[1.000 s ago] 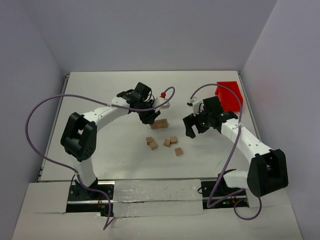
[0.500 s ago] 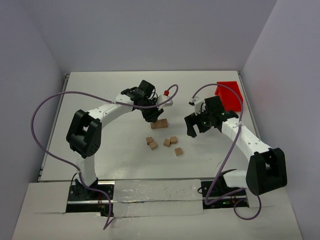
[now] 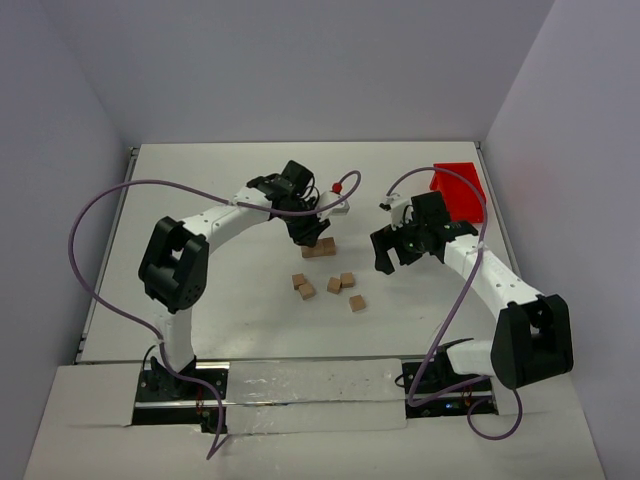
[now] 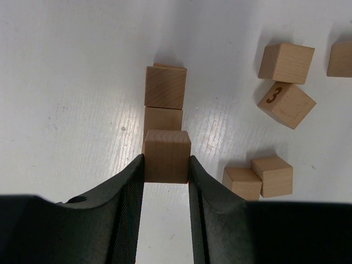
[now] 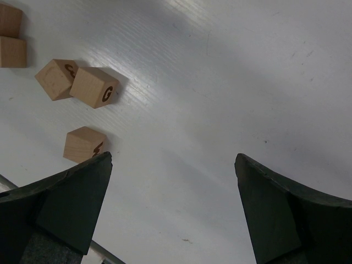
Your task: Build the wood block tower
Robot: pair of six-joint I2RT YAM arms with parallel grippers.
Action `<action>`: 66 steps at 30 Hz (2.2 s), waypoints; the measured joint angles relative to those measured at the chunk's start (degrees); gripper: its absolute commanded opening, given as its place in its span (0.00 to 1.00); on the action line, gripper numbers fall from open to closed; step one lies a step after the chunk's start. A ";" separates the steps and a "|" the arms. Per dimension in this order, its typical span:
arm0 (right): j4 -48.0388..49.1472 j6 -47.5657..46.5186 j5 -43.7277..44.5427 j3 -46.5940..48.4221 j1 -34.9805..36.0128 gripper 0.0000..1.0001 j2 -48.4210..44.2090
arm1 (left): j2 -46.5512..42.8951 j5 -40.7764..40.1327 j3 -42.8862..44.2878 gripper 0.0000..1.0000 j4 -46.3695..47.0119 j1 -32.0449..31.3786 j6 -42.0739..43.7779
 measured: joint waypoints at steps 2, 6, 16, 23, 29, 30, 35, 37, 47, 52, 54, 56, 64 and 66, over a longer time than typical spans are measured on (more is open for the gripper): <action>0.00 0.00 -0.09 0.00 -0.06 1.00 0.03 | 0.27 0.37 0.10 0.22 -0.23 -0.03 0.10; 0.00 0.00 -0.16 0.00 -0.22 1.00 0.28 | 0.71 0.78 0.49 0.23 -0.40 -0.16 0.31; 0.00 0.00 -0.50 0.00 -0.33 1.00 0.73 | 0.79 1.19 1.20 0.27 -0.61 -0.27 1.11; 0.00 0.00 -0.53 0.00 -0.35 1.00 1.08 | 0.93 1.19 1.35 0.28 -0.61 -0.27 1.22; 0.00 0.00 -0.56 0.00 -0.42 1.00 1.45 | 1.55 1.32 2.11 0.29 -0.57 -0.27 1.32; 0.00 0.00 -0.57 0.00 -0.44 1.00 1.45 | 1.66 1.40 2.15 0.29 -0.57 -0.27 1.34; 0.00 0.00 -0.70 0.00 -0.46 1.00 1.45 | 1.81 1.63 2.22 0.30 -0.62 -0.31 1.40; 0.00 0.00 -0.76 0.00 -0.46 1.00 1.45 | 1.84 1.65 2.33 0.31 -0.61 -0.31 1.40; 0.00 -0.02 -1.12 0.00 -0.47 1.00 1.56 | 1.92 1.65 2.36 0.33 -0.60 -0.39 1.42; 0.00 0.00 -1.16 0.00 -0.48 1.00 1.61 | 2.67 1.76 2.69 0.34 -0.55 -0.42 1.42; 0.00 -0.02 -1.16 0.00 -0.48 1.00 1.66 | 2.73 1.86 2.74 0.35 -0.50 -0.40 1.42; 0.00 -0.02 -1.18 0.00 -0.48 1.00 1.76 | 2.77 1.93 2.81 0.35 -0.48 -0.42 1.42; -0.01 -0.02 -1.36 0.00 -0.48 1.00 2.20 | 3.02 2.00 3.01 0.40 -0.43 -0.54 1.42; -0.02 -0.02 -1.38 0.00 -0.48 1.00 2.24 | 3.04 2.00 3.01 0.44 -0.41 -0.58 1.43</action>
